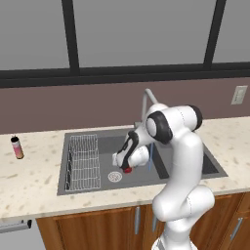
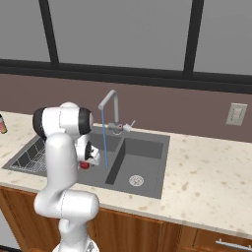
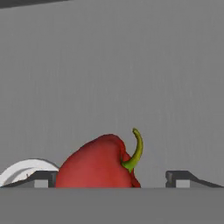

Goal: Turn on the sink faucet. Then move the bell pepper from the counter to the sink. Turn off the sink. Move the vegetable from the sink to the pot next to the stove. Finally move the pot to the rear right burner.

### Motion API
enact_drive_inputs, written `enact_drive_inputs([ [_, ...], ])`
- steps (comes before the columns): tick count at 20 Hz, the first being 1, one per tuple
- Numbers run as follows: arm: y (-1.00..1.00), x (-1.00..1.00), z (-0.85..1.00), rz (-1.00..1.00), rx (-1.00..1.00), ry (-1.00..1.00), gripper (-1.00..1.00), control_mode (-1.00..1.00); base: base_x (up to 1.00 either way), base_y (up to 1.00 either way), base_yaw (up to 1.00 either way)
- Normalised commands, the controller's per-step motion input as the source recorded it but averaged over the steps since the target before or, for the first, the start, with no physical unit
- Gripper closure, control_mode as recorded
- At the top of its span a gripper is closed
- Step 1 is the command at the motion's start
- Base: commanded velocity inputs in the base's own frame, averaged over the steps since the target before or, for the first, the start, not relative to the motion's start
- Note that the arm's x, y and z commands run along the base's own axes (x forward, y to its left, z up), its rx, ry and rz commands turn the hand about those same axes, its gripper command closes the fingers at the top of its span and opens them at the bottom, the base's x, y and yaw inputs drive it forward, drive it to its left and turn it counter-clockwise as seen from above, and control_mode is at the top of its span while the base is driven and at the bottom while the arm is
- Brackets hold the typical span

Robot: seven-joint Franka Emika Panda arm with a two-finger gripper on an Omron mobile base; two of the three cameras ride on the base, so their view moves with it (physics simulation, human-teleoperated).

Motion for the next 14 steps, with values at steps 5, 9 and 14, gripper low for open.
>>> enact_drive_inputs([
  [5,-0.07,-0.25,0.40,-0.07,0.00,-0.02,-1.00,-1.00,0.00,0.00,0.00],
  [9,-0.10,-0.35,0.45,-0.07,0.00,-0.04,-1.00,-1.00,0.00,0.00,0.00],
  [14,-0.13,-0.41,0.47,-0.07,0.00,-0.06,-1.00,-1.00,0.00,0.00,0.00],
])
